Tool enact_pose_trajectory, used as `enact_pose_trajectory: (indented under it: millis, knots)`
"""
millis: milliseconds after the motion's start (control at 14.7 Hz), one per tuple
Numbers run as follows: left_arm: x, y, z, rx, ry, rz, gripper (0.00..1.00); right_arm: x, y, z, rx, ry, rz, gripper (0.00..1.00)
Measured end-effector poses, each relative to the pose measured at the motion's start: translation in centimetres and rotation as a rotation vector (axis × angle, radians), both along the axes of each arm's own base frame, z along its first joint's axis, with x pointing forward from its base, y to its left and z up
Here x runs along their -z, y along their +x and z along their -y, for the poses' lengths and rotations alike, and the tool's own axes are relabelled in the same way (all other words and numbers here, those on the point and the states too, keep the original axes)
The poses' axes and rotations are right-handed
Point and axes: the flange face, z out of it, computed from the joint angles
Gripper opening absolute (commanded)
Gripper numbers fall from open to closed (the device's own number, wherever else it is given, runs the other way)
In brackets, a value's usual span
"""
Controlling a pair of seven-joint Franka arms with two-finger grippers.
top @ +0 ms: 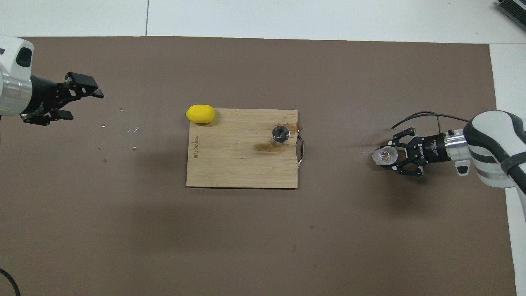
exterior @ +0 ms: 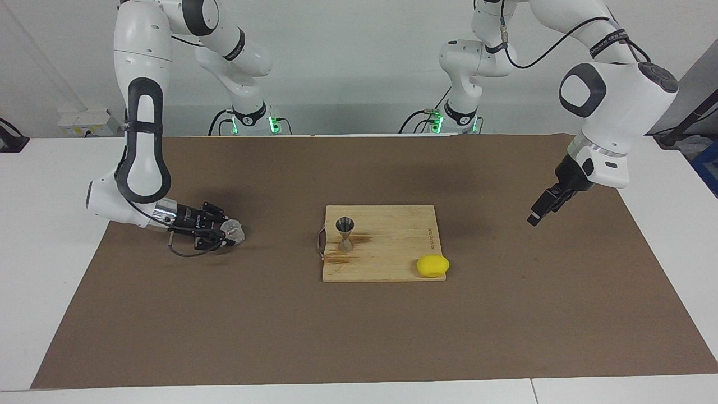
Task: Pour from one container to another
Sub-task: 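Grasp the glass cup with the right gripper while the left gripper withdraws, then lift the glass cup with the right gripper over the metal cup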
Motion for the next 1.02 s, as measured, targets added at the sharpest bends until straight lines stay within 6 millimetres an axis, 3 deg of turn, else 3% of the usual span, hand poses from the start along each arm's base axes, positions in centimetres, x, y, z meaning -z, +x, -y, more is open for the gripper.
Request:
enact_pose_trajectory:
  millis: [68, 204, 407, 543, 747, 1018]
  knots:
    - [-0.1, -0.3, -0.3, 0.045, 0.025, -0.011, 1.00, -0.2, 0.1, 0.1, 0.001, -0.001, 0.005, 0.00]
    - [-0.5, -1.0, -0.3, 0.131, 0.063, -0.033, 1.00, -0.5, 0.3, 0.2, 0.003, -0.003, 0.011, 0.00]
    - [-1.8, -2.3, 1.1, 0.269, 0.116, -0.073, 1.00, -1.5, 0.6, 0.3, 0.016, -0.010, 0.017, 0.00]
    - [-3.2, -3.2, 2.4, 0.348, 0.150, -0.108, 1.00, -3.2, 1.2, -0.2, 0.044, -0.019, 0.010, 0.00]
    - [-5.2, -4.3, 3.6, 0.426, 0.168, -0.149, 1.00, -7.1, 2.6, -3.2, 0.077, -0.048, 0.004, 0.00]
    - [-8.1, -6.1, 3.1, 0.465, 0.177, -0.146, 1.00, -11.9, 4.3, -8.3, 0.092, -0.143, -0.019, 0.00]
